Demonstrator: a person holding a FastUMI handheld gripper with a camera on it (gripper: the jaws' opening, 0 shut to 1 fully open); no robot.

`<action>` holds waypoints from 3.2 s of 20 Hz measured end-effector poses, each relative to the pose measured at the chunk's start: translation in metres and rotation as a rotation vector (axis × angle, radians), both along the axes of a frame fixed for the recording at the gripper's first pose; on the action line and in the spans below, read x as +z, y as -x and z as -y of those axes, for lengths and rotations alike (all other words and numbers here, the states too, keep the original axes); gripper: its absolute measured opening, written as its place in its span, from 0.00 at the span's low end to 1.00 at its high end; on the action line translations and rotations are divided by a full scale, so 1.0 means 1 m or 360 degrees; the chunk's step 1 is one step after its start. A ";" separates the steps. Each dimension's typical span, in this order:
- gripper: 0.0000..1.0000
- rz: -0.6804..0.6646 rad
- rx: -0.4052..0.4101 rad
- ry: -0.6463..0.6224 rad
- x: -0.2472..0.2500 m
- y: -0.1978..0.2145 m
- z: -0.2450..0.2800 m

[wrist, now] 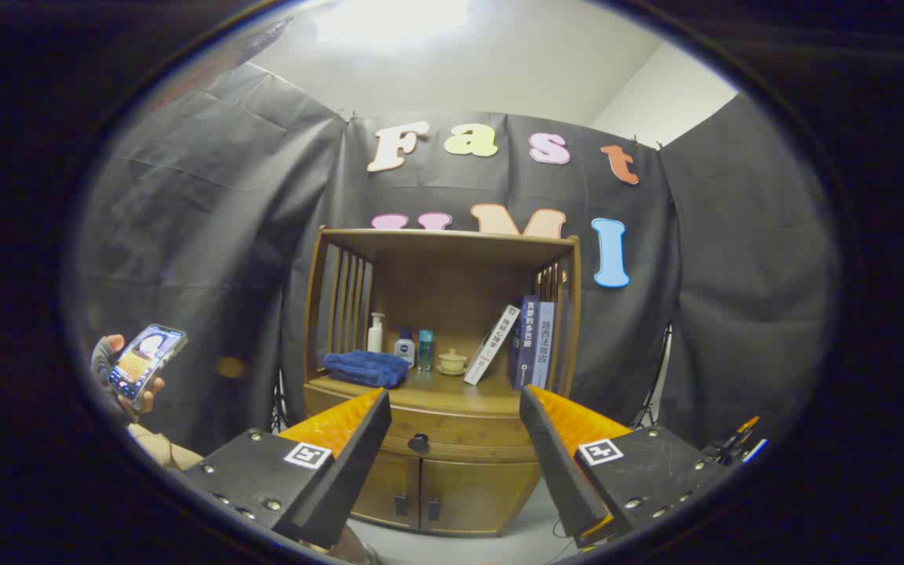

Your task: Pull open the drawer, take out the items inside it, and place them on the countertop above the cabinet.

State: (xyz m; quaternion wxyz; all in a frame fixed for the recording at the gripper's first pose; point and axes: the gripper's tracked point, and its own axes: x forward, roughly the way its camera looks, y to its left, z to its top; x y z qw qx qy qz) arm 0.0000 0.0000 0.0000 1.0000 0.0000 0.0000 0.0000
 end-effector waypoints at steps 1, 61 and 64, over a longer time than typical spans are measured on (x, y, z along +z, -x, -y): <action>0.99 -0.0009 0.0002 0.0007 -0.001 0.002 -0.001; 0.31 -0.0597 -0.0005 -0.0257 -0.271 -0.206 -0.075; 0.31 -0.0602 -0.0001 -0.0252 -0.267 -0.176 -0.076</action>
